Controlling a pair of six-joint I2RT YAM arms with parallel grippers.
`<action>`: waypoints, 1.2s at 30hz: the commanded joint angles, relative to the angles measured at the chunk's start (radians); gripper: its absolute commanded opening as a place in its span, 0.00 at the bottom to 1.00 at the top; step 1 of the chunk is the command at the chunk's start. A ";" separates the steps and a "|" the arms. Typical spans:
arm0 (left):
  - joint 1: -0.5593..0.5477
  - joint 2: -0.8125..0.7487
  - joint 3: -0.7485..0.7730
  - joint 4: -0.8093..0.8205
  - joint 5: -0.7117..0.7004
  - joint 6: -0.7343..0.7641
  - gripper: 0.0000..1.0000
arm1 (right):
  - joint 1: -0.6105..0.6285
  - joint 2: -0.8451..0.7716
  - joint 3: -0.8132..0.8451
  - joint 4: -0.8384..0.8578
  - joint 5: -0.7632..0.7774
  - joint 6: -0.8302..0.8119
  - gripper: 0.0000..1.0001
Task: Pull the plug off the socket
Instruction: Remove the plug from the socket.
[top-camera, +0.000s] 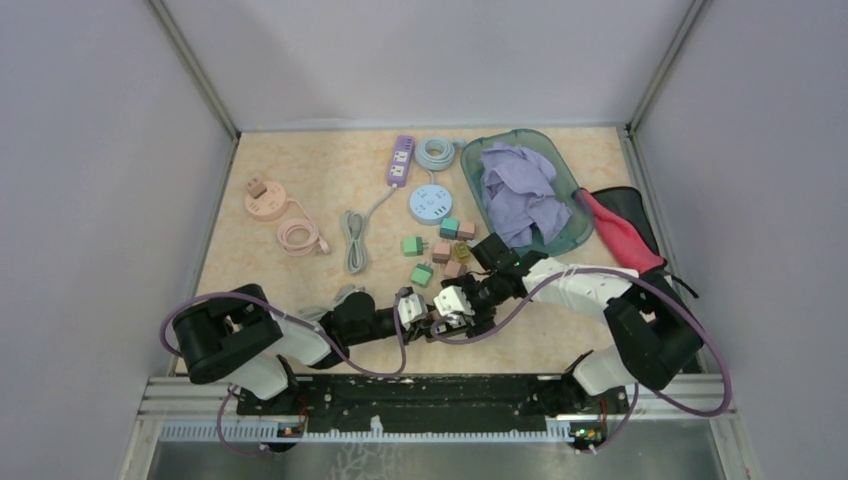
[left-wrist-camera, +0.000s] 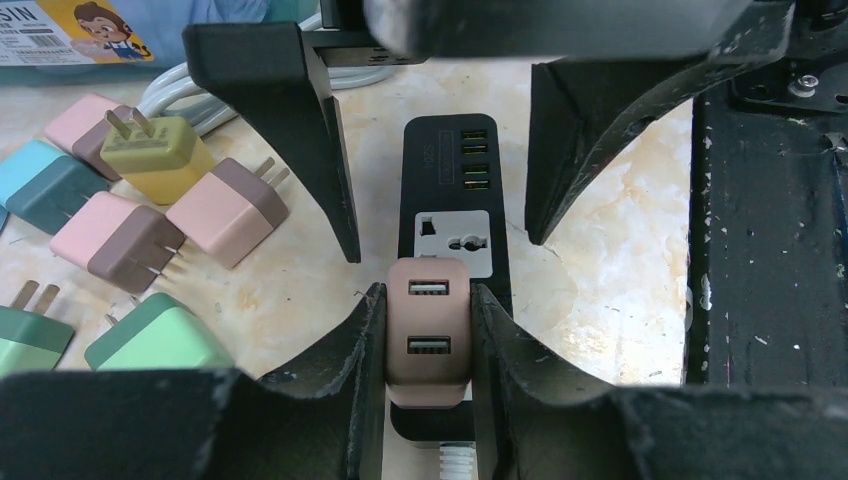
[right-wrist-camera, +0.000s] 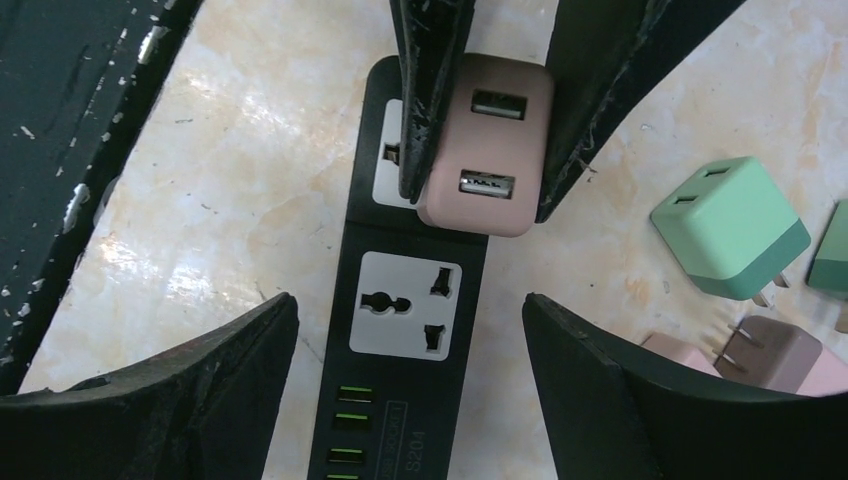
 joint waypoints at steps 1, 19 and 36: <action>0.008 0.016 -0.023 -0.015 -0.017 -0.016 0.01 | 0.026 0.016 0.002 0.055 0.049 0.009 0.80; 0.008 0.052 -0.055 0.170 -0.036 -0.040 0.01 | 0.062 0.054 0.037 0.061 0.102 0.063 0.32; 0.032 0.049 0.046 0.003 -0.033 -0.086 0.01 | 0.074 0.065 0.052 0.070 0.109 0.106 0.00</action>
